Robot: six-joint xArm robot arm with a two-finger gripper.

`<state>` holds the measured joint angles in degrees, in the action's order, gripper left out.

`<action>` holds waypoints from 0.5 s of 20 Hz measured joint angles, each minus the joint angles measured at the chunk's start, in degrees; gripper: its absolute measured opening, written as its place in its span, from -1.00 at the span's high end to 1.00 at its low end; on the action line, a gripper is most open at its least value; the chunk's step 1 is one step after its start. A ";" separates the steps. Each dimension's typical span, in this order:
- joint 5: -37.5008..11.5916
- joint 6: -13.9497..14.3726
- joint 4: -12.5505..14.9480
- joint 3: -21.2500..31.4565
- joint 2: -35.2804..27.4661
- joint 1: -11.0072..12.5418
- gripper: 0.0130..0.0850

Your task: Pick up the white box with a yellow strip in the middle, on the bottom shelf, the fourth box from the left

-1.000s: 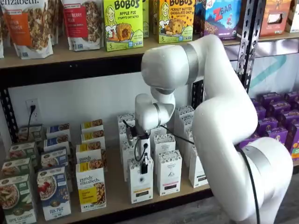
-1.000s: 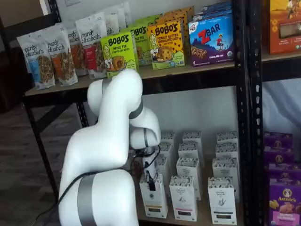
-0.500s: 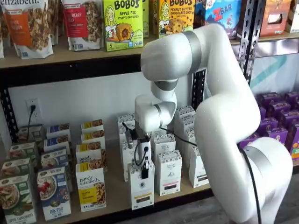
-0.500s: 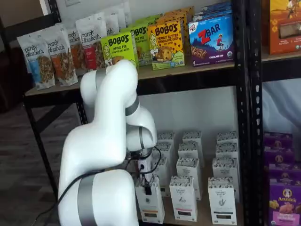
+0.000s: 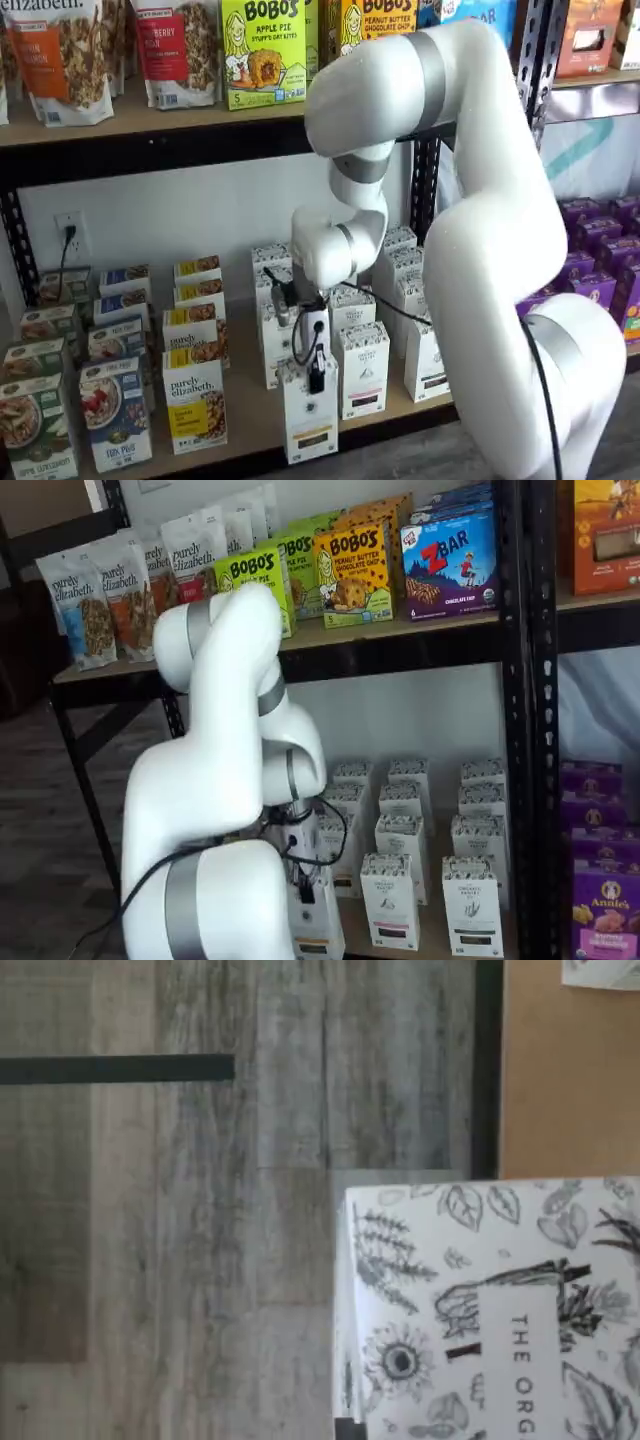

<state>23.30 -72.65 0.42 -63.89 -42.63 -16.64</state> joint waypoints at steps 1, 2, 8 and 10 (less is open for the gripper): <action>0.11 0.64 0.64 0.82 0.67 -0.05 0.11; 0.10 1.30 1.27 1.77 1.45 -0.11 0.11; 0.19 2.56 2.30 7.73 7.04 -0.39 0.11; 1.32 3.41 3.23 9.18 8.94 -0.37 0.11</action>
<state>24.62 -69.24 3.65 -54.72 -33.69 -17.02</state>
